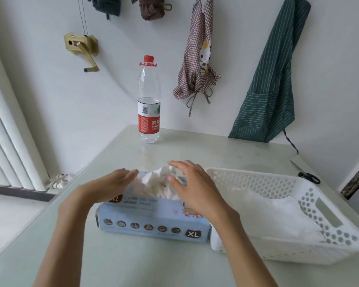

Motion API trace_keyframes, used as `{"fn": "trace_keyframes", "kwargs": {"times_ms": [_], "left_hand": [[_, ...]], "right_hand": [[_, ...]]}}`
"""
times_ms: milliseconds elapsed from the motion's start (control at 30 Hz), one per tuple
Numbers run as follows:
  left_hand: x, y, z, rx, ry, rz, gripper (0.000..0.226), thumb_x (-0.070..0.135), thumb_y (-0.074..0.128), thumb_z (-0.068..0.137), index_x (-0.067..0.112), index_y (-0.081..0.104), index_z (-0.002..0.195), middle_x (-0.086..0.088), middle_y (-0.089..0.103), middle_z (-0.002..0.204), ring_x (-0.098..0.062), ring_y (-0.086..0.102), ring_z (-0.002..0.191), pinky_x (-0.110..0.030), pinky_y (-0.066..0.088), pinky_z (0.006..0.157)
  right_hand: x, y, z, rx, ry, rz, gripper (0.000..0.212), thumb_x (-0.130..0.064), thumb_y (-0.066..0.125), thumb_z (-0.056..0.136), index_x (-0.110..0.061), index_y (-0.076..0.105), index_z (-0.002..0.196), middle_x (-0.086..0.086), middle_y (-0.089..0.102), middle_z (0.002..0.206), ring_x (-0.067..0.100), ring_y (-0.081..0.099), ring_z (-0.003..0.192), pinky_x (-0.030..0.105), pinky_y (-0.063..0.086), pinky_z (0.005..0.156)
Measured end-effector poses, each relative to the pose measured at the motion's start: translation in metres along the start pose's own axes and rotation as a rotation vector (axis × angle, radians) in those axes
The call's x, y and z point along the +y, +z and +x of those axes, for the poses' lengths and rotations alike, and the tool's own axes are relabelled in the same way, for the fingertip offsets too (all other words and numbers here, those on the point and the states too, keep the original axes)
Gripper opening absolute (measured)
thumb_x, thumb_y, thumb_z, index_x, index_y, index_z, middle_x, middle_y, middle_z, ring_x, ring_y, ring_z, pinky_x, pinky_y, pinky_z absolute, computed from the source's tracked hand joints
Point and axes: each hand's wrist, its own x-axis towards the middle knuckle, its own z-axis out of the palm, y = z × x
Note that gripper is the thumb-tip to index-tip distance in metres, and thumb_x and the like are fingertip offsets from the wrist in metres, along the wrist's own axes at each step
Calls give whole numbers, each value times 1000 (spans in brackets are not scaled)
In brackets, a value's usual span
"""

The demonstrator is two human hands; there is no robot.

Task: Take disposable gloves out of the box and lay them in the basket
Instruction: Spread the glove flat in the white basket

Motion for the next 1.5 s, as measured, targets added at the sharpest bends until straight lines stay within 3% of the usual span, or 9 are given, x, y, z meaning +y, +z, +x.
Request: {"fn": "trace_keyframes", "kwargs": {"times_ms": [133, 433, 633, 767, 933, 1133, 1300, 1400, 1500], "left_hand": [[-15, -4, -4, -24, -41, 96, 48, 37, 50, 96, 37, 38, 142, 4, 21, 151, -18, 31, 138, -33, 24, 111], [-11, -2, -7, 108, -54, -51, 49, 38, 69, 83, 36, 52, 129, 8, 32, 129, -13, 34, 133, -25, 31, 100], [17, -15, -11, 131, 171, -125, 61, 30, 68, 85, 38, 39, 139, 14, 36, 147, -7, 33, 135, -33, 26, 113], [43, -16, -27, -2, 457, -330, 89, 28, 76, 72, 38, 27, 145, 29, 33, 142, 27, 37, 111, 2, 32, 92], [58, -9, -22, 328, 545, -474, 19, 22, 66, 84, 22, 71, 102, 9, 74, 96, -9, 70, 86, -23, 57, 76], [59, -3, -13, 589, 346, -814, 6, 21, 70, 84, 23, 71, 79, 3, 74, 72, -8, 71, 67, -16, 55, 60], [61, -1, -13, 521, 286, -786, 13, 29, 70, 81, 17, 72, 75, 1, 73, 68, -8, 69, 62, -16, 54, 57], [65, 0, -16, 482, 299, -709, 23, 36, 70, 80, 13, 75, 77, -3, 73, 69, -4, 64, 57, -16, 51, 56], [65, -1, -18, 394, 306, -690, 27, 38, 71, 77, 12, 75, 82, -1, 74, 71, -3, 64, 60, -15, 52, 60]], "right_hand": [[-9, 19, 9, -70, -146, -85, 52, -22, 53, 94, -37, 39, 142, -13, 35, 150, 11, 26, 136, 30, 25, 111], [-16, -2, 11, 330, 33, 305, 8, -25, 65, 88, -21, 72, 89, -11, 70, 79, 0, 64, 73, 29, 55, 74], [-4, -27, 1, 74, 160, 528, 19, -25, 61, 92, -11, 73, 85, -9, 59, 54, -1, 52, 51, 11, 41, 56], [2, -35, 0, -13, 229, 787, 21, -25, 56, 94, -13, 74, 93, 2, 59, 76, 7, 51, 68, 16, 38, 56], [-4, -35, -2, 44, 267, 768, 24, -42, 62, 85, -20, 70, 78, -9, 58, 69, 6, 52, 68, 13, 40, 61], [-9, -23, -2, -107, 223, 575, 87, -55, 76, 59, -35, 35, 133, -19, 50, 125, -4, 54, 106, 16, 47, 79], [-14, -25, -3, 332, -10, 362, 72, -38, 81, 69, -38, 38, 127, -27, 43, 128, -5, 42, 118, 7, 37, 89], [-22, -41, -7, 317, -238, 119, 69, -26, 80, 74, -41, 45, 132, -29, 46, 129, -10, 36, 122, 3, 29, 98], [-18, -43, -4, 337, -213, 162, 24, -23, 76, 79, -33, 71, 101, -23, 69, 94, -4, 60, 93, 8, 44, 78]]}}
